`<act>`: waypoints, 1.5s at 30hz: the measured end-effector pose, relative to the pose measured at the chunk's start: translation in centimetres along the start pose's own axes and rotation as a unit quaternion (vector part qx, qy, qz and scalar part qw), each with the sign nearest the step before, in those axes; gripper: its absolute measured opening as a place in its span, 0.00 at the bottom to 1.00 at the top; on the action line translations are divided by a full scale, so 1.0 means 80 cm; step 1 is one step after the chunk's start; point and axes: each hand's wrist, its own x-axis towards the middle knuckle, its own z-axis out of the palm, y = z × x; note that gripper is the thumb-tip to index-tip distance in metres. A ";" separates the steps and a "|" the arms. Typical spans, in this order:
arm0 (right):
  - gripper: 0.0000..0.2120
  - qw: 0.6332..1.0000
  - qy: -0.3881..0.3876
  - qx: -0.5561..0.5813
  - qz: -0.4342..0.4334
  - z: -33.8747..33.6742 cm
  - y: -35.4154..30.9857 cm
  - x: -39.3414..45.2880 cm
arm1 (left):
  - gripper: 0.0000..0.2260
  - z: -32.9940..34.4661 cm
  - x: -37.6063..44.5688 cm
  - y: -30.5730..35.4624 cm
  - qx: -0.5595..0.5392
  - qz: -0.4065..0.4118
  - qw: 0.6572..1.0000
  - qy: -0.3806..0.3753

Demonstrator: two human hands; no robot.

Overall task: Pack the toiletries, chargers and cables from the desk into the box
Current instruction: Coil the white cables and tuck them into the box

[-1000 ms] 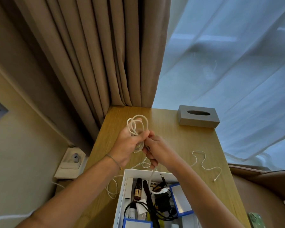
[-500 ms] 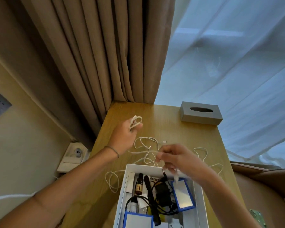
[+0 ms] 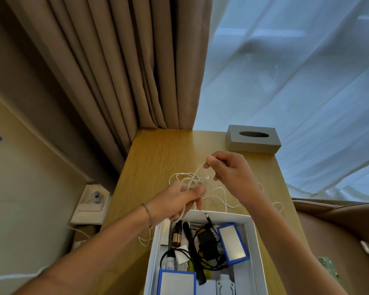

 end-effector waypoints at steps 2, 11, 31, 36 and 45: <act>0.10 0.999 0.027 -0.022 0.013 0.008 0.011 -0.009 | 0.24 -0.001 -0.004 -0.005 -0.071 -0.006 0.997 0.028; 0.14 0.985 -0.025 0.032 0.168 0.066 0.057 -0.063 | 0.22 0.019 0.001 -0.037 -0.223 -0.041 0.951 0.209; 0.10 0.949 -0.052 0.003 0.310 0.027 0.136 -0.124 | 0.20 0.069 0.013 -0.160 0.567 -0.009 0.818 0.094; 0.10 0.949 -0.037 -0.015 0.313 0.018 0.141 -0.142 | 0.29 0.116 0.018 -0.196 0.664 0.039 0.743 0.075; 0.11 0.947 -0.003 0.007 0.320 0.003 0.143 -0.169 | 0.37 0.146 0.010 -0.214 0.656 0.047 0.752 0.029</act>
